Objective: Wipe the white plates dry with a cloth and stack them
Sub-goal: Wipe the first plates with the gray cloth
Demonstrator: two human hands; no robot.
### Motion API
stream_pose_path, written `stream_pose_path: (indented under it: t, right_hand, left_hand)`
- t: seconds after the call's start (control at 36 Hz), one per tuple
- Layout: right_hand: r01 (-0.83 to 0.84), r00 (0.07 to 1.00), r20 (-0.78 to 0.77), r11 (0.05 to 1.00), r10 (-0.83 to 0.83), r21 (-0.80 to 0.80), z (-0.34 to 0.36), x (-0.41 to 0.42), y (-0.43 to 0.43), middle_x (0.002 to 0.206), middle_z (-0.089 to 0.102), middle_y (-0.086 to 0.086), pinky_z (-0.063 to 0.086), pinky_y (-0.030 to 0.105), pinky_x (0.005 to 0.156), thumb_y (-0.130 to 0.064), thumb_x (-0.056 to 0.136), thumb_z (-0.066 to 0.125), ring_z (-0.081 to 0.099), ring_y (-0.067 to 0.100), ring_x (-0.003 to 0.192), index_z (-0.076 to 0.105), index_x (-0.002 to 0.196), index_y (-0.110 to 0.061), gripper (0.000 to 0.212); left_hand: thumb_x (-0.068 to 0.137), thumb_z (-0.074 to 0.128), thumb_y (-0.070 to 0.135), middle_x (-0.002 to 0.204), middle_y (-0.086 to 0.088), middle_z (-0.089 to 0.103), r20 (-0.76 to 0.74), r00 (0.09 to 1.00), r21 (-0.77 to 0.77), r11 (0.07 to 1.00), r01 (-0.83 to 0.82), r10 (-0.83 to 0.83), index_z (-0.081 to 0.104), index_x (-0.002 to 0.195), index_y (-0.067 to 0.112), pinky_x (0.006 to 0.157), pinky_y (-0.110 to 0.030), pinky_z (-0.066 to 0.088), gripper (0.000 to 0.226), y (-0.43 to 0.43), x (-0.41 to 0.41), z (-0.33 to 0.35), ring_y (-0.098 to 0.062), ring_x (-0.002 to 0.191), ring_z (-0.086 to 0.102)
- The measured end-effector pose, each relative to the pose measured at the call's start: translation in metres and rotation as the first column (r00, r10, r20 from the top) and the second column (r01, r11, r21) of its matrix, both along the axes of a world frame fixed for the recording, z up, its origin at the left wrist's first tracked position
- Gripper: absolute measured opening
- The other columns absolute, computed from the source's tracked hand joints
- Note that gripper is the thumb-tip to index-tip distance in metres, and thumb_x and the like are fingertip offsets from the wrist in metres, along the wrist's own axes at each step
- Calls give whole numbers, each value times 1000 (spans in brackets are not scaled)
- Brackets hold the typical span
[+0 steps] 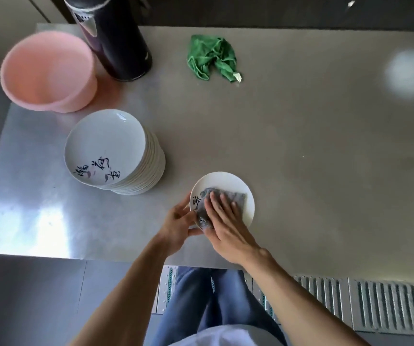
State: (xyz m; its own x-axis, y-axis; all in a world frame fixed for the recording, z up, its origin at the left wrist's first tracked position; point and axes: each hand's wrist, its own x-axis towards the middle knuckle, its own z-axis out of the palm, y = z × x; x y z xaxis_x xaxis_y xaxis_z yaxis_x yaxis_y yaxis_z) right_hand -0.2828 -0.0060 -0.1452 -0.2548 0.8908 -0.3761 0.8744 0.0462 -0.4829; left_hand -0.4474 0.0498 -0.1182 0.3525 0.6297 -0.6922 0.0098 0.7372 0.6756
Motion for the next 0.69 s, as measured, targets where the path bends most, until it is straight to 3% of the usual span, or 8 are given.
stream_pose_path:
  t: [0.31,0.44,0.58,0.69]
  right_hand:
    - [187,980,62,982,-187,11,-16,-19,32,167,-11,1,-3,52,123,-39,103,24,-13,27,153,3,160,-17,65]
    - [-26,999,37,999,25,23,-18,-22,22,167,-9,-5,-1,49,124,-38,106,23,-17,20,153,5,160,-19,60]
    - [-79,994,82,997,78,20,-14,-4,-6,167,-7,-7,-2,43,125,-42,104,15,-14,17,153,9,160,-21,61]
    - [57,992,114,998,-57,3,-13,0,13,166,-13,0,-6,42,125,-39,107,22,-14,24,153,4,160,-15,60]
  left_hand:
    - [96,44,-12,125,-13,71,-9,999,39,999,32,-32,58,142,29,78,-43,61,64,19,-4,-14,-30,108,72]
    - [80,61,-11,113,-11,76,-18,1000,34,999,-6,7,67,130,26,77,-47,63,63,28,-13,-19,-31,102,74]
    - [87,40,-26,99,2,78,-55,998,24,1000,-12,14,63,130,28,70,-41,63,73,28,-16,-22,-21,90,77]
    - [86,34,-27,92,9,78,-105,994,55,998,6,0,64,122,37,68,-36,62,79,25,-12,-20,-13,85,75]
